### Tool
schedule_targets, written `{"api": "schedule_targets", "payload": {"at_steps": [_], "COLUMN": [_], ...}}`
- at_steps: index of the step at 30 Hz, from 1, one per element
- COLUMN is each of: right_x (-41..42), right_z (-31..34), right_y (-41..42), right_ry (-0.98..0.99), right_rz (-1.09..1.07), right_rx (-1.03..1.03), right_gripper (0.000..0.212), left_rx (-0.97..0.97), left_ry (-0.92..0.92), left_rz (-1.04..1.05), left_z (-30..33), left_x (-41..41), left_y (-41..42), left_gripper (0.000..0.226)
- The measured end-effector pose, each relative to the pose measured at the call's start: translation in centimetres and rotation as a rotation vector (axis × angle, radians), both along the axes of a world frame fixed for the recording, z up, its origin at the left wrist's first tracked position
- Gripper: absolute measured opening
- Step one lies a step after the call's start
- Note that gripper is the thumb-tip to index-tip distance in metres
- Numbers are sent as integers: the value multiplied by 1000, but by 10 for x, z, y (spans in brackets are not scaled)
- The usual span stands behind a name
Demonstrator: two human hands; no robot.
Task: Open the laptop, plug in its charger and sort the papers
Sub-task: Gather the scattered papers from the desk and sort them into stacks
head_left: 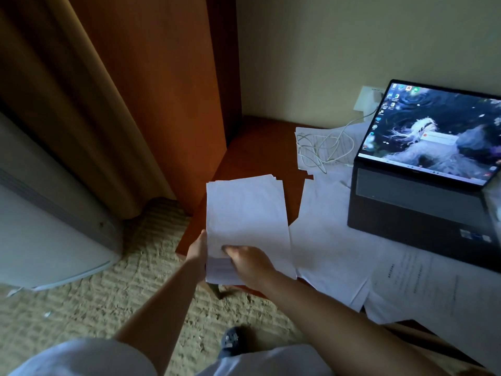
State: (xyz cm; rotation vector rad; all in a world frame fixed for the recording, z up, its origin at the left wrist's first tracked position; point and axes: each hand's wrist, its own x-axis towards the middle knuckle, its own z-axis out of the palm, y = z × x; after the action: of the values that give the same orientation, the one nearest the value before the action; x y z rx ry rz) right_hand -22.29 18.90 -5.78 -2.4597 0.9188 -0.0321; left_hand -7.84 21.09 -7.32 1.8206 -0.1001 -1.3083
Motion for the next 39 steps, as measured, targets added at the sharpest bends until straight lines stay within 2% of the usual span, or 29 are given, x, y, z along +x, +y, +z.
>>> {"api": "schedule_targets", "payload": {"at_steps": [3,5,7,9,11,13,15,17,20,23,26,28,30,32,34,36,39], "right_x": [-3,-14,-31,-50,-64,-73,-78,-81,-90,-97,-79,-55,-29,-12,-9,-10,-13], "right_z": [4,5,-3,-14,-18,-19,-21,-25,-28,-14,7,25,38,37,18,1,2], "right_y": [3,3,-4,-13,-17,-18,-16,-13,-14,-18,-20,-19,-17,-13,-9,-3,2], "right_ry": [-8,-126,-151,81,334,428,456,452,352,184,-32,-205,-219,-115,-102,-129,-190], "right_rz": [11,-204,-475,-669,-778,-786,-741,-722,-756,-881,-889,-765,-529,-303,-161,-138,-178], "right_rx": [372,449,178,-15,102,203,188,119,-52,-103,-143,-212,-296,-218,-137,52,498], "right_gripper": [51,52,47,57,77,86,88,80,48,26,27,36,39,37,37,35,27], "left_rx": [28,34,38,37,18,1,9,33,43,44,13,-6,-13,14,49,-35,-183], "left_ry": [-95,-245,-404,-508,-599,-669,-709,-728,-726,-692,-635,-601,-561,-514,-415,-191,132], "left_rz": [-87,-171,-158,-118,-132,-159,-165,-184,-189,-176,-174,-155,-170,-194,-184,-104,67], "left_z": [0,0,3,10,14,16,17,16,12,12,9,5,5,9,13,14,2], "left_x": [1,-2,-7,-13,-18,-21,-24,-25,-22,-25,-27,-27,-26,-23,-19,-13,-1], "left_y": [-2,-2,-1,2,3,3,4,3,1,1,0,-1,-2,-2,-1,1,3], "left_gripper": [21,30,40,44,47,48,47,45,48,52,54,56,53,45,34,35,56]}}
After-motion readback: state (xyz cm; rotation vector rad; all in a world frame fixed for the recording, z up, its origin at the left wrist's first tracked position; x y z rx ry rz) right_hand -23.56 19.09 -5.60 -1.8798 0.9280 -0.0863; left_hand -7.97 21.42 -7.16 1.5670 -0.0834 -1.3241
